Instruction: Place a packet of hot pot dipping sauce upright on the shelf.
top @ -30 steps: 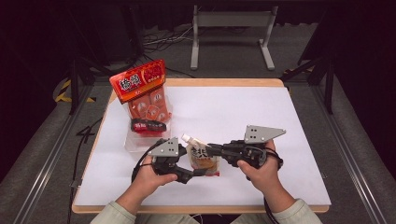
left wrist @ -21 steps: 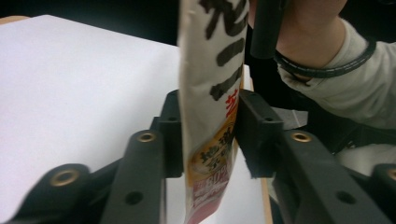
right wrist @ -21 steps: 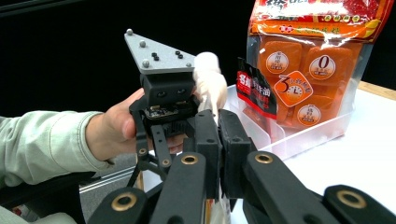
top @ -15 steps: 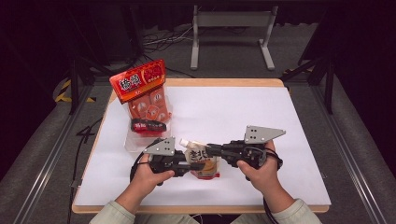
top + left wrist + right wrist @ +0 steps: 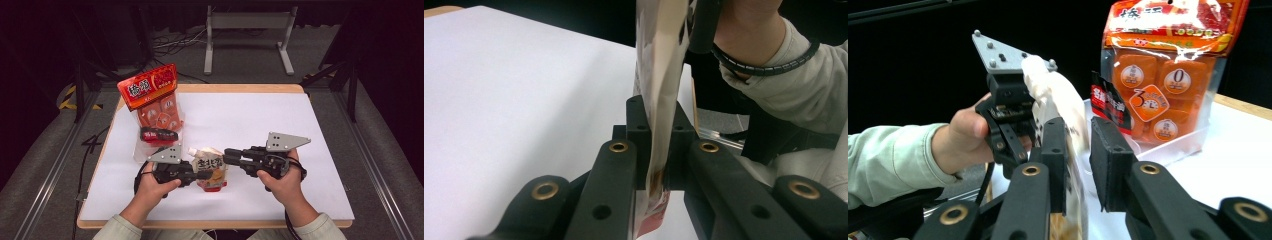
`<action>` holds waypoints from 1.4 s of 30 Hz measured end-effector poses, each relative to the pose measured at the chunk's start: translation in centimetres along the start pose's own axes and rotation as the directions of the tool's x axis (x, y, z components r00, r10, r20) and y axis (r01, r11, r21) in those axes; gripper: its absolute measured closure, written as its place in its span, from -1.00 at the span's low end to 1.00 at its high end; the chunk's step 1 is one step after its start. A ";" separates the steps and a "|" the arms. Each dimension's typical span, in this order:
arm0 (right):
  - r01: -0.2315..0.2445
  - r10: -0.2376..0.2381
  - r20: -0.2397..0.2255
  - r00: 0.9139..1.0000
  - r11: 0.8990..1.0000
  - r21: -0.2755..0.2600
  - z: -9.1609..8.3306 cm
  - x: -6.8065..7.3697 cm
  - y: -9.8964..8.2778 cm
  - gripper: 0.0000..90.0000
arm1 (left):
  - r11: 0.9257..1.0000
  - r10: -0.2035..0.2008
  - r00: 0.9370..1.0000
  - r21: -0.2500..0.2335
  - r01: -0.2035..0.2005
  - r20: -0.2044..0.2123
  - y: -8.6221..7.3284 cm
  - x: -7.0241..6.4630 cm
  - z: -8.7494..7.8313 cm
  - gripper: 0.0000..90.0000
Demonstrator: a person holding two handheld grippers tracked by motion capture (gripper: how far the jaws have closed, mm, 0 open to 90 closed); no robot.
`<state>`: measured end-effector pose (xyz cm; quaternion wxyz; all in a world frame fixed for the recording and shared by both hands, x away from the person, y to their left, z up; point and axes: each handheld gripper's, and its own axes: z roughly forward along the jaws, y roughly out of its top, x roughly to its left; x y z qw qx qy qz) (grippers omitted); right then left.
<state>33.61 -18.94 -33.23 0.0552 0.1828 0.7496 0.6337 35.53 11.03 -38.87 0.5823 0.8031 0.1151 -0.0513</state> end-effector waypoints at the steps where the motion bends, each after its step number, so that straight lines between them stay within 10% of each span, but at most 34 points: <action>1: -0.002 0.002 0.005 1.000 1.000 0.000 -0.2 -0.1 0.0 0.70 | 1.000 -0.001 1.000 -0.007 0.001 -0.003 0.0 0.1 -0.2 0.89; 25: -0.011 0.009 0.111 0.994 1.000 0.022 -2.9 -1.8 -0.7 0.68 | 0.999 0.015 0.992 -0.031 -0.019 -0.126 1.1 0.3 -7.0 0.89; 42: -0.017 0.014 0.138 0.990 1.000 0.023 -3.2 -2.4 -1.0 0.69 | 0.999 -0.007 0.968 -0.052 -0.006 -0.252 1.8 0.5 -10.9 0.89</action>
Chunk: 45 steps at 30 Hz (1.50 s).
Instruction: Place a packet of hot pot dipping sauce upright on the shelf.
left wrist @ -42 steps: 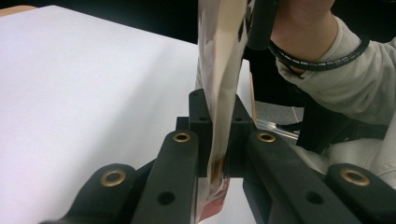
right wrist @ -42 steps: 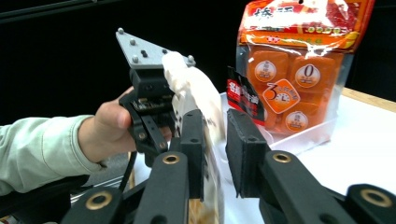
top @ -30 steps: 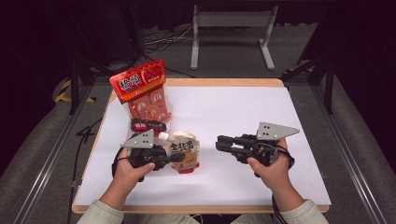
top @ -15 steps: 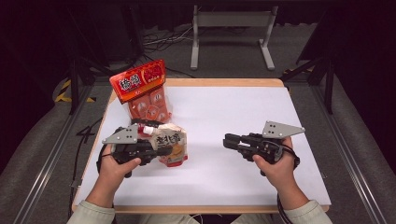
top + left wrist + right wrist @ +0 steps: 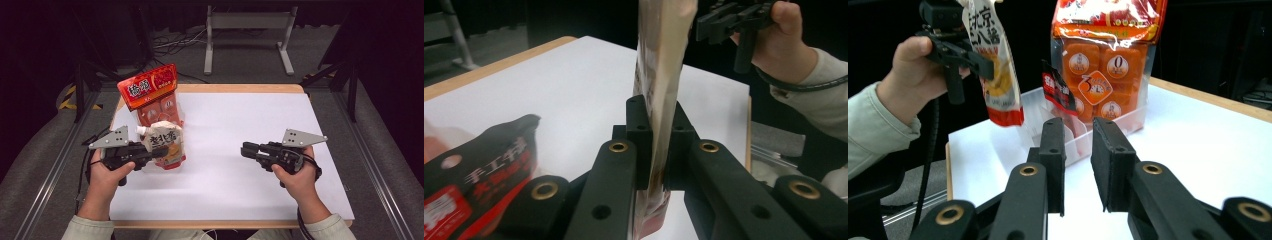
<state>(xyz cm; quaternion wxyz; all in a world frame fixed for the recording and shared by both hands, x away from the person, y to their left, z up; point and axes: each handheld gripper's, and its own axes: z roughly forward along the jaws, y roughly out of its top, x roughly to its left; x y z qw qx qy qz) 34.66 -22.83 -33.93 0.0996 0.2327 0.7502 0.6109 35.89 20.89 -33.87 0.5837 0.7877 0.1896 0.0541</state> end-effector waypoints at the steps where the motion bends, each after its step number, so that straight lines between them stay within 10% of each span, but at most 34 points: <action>1: -0.002 0.002 0.001 1.000 1.000 0.003 0.1 -0.1 -0.1 0.69 | 1.000 -0.006 1.000 -0.002 0.006 -0.017 0.0 0.1 -0.2 0.89; 22: -0.018 0.018 0.012 1.000 1.000 0.009 0.2 -0.5 -0.5 0.70 | 0.999 0.027 0.979 -0.028 -0.033 -0.202 -1.0 1.8 -1.6 0.89; 45: -0.034 0.034 0.008 0.999 0.999 0.001 0.2 -0.7 -0.6 0.68 | 1.000 0.014 0.981 0.012 -0.012 -0.193 -3.7 3.8 -0.6 0.89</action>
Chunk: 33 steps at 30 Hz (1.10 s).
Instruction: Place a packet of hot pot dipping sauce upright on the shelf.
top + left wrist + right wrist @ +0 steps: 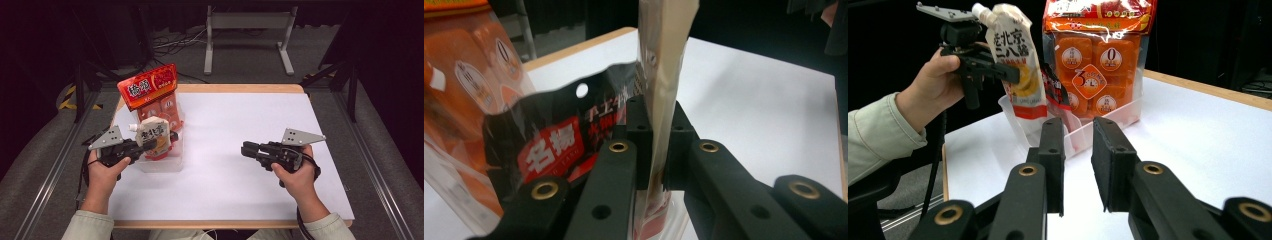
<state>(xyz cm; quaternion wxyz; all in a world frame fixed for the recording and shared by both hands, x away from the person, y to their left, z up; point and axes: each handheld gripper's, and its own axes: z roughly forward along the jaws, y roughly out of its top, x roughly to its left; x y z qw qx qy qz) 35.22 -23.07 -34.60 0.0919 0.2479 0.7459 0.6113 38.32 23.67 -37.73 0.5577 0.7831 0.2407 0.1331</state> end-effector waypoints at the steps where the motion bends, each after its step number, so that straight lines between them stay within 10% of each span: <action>1: 0.001 -0.001 0.000 1.000 1.000 0.001 0.0 0.0 0.0 0.68 | 1.000 -0.005 1.000 0.003 0.005 0.003 -0.1 0.0 0.1 0.89; 33: 0.005 -0.005 -0.001 1.000 1.000 0.004 -0.1 0.1 0.2 0.66 | 0.989 -0.027 0.999 0.146 0.031 -0.032 -1.9 -0.2 1.6 0.88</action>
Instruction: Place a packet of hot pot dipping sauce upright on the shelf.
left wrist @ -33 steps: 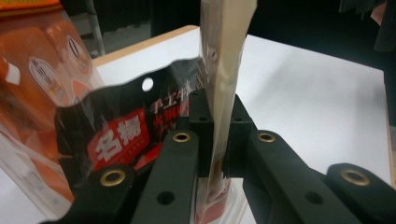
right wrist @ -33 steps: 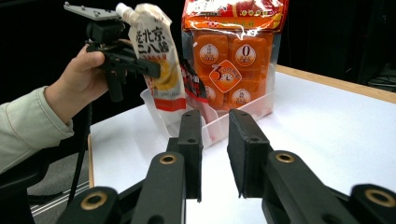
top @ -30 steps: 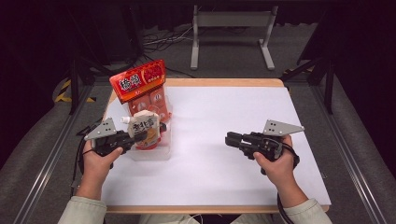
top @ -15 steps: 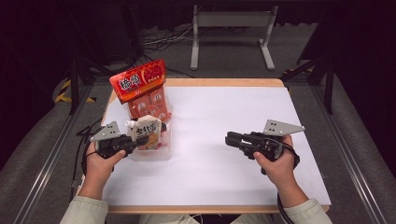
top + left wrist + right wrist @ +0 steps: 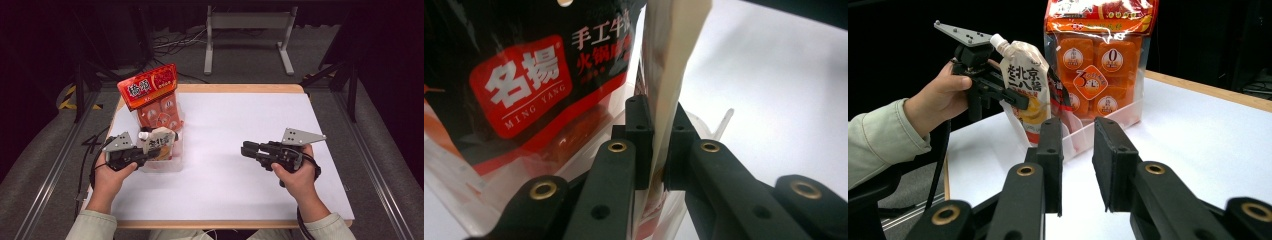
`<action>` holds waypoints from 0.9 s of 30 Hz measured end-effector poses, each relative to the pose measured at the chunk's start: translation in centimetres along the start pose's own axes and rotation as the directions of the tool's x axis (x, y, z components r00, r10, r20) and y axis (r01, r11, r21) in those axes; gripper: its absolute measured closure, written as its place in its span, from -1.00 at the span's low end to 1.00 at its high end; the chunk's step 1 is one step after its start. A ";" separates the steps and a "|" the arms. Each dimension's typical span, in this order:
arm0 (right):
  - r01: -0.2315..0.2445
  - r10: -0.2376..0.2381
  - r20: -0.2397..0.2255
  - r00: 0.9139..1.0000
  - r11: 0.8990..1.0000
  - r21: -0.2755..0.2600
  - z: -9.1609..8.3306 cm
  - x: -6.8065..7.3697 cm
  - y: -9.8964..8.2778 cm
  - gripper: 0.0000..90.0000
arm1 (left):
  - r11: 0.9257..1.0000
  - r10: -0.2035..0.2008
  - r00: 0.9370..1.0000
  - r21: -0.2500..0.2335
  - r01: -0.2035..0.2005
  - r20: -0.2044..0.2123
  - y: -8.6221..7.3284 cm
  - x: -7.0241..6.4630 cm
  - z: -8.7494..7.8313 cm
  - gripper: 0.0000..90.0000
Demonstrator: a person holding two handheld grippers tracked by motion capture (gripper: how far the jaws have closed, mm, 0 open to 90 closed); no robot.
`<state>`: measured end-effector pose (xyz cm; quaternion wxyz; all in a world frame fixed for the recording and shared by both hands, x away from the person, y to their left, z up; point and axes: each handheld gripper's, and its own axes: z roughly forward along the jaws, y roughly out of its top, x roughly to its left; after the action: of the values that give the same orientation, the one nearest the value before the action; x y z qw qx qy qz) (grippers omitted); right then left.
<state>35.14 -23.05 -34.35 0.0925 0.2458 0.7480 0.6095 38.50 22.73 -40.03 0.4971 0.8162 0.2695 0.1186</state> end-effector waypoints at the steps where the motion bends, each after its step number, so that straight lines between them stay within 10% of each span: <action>1: 0.000 0.000 0.001 1.000 1.000 -0.001 0.0 0.0 0.0 0.66 | 1.000 0.004 1.000 0.007 -0.004 -0.002 0.0 0.0 0.0 0.88; 18: -0.001 0.001 -0.006 1.000 1.000 -0.013 0.0 0.0 0.3 0.61 | 0.998 -0.045 0.999 0.038 0.045 -0.019 -0.9 0.4 -0.1 0.81; 22: 0.002 -0.002 -0.014 1.000 1.000 -0.005 0.2 0.0 0.3 0.57 | 0.994 -0.095 0.995 -0.050 0.093 -0.042 -0.5 0.2 -1.0 0.03; 27: 0.009 -0.009 -0.009 1.000 1.000 -0.010 0.0 0.0 0.4 0.55 | 0.994 -0.092 0.994 -0.068 0.088 -0.051 -0.4 -0.1 -1.5 -0.31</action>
<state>35.27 -22.97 -33.96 0.0930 0.2392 0.7465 0.6139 37.58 23.94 -39.60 0.5209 0.7830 0.3154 0.1269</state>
